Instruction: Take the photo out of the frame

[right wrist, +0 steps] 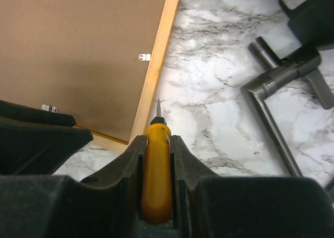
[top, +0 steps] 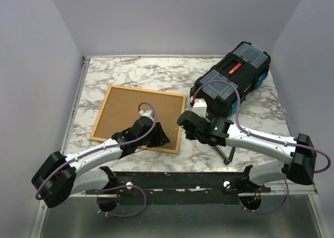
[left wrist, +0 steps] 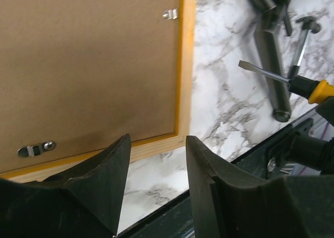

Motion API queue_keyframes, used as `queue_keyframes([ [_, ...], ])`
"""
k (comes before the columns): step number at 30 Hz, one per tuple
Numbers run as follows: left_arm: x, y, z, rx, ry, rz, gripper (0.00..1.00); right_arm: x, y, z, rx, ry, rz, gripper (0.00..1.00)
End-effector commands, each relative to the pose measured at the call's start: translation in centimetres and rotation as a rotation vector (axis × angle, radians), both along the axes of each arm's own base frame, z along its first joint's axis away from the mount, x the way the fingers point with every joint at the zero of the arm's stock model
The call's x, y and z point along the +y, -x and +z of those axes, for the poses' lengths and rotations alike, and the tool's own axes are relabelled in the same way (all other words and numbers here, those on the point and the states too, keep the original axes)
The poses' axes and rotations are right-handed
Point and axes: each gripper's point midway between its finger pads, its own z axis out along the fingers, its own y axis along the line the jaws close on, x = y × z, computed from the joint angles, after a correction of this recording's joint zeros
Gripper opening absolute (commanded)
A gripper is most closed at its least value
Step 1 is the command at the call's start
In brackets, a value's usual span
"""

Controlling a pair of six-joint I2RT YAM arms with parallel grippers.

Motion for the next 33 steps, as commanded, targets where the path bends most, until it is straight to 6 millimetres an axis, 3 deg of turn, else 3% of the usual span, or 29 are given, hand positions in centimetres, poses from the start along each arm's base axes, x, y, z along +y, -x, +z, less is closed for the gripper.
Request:
queue_keyframes([
  [1,1.5,0.4,-1.5,0.003,-0.032,0.011,0.47,3.2,-0.2,-0.7,0.06,-0.059,0.01,0.01],
  [10,1.4,0.9,-3.1,0.033,-0.034,-0.005,0.39,5.4,-1.1,-2.3,0.073,-0.082,0.001,0.01],
  [19,2.0,1.9,-5.3,0.09,-0.037,0.01,0.35,5.4,-2.5,-3.9,0.025,-0.04,-0.038,0.01],
  [33,1.9,2.3,-5.6,0.108,-0.035,-0.001,0.34,3.9,-3.4,-6.2,-0.002,0.071,-0.088,0.01],
])
